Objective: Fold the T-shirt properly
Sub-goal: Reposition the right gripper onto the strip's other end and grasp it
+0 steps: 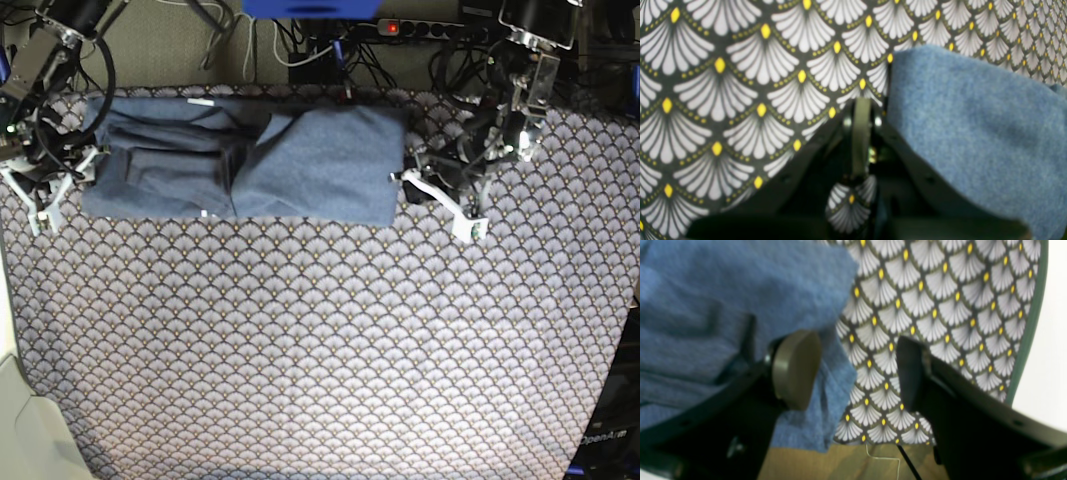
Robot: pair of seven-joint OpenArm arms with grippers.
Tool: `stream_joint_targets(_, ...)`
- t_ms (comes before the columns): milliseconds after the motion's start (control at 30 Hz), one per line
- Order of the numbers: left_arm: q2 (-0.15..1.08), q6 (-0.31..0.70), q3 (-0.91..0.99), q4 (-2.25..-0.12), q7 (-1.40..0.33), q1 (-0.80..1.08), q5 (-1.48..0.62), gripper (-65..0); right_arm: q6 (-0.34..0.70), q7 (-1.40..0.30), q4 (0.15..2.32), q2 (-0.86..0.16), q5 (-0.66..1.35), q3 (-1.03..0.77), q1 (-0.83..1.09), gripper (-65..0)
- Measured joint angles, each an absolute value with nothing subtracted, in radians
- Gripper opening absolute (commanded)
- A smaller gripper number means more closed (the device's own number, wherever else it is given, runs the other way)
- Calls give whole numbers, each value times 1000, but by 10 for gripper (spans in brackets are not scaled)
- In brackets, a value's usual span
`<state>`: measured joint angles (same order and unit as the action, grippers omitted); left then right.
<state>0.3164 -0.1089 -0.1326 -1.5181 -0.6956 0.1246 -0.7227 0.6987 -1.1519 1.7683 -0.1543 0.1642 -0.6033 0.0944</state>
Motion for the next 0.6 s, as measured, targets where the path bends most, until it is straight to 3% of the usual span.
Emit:
stream_joint_targets(300,316,-109,-133,-1518,-695,125,-723,-646,699,-1153,1767,-136,161,-601,98,-240)
stream_joint_targets(600,318,-109,-133,-1518,-696,125,-723,-646,699,-1075,1628,-138,162,-598,98,-241)
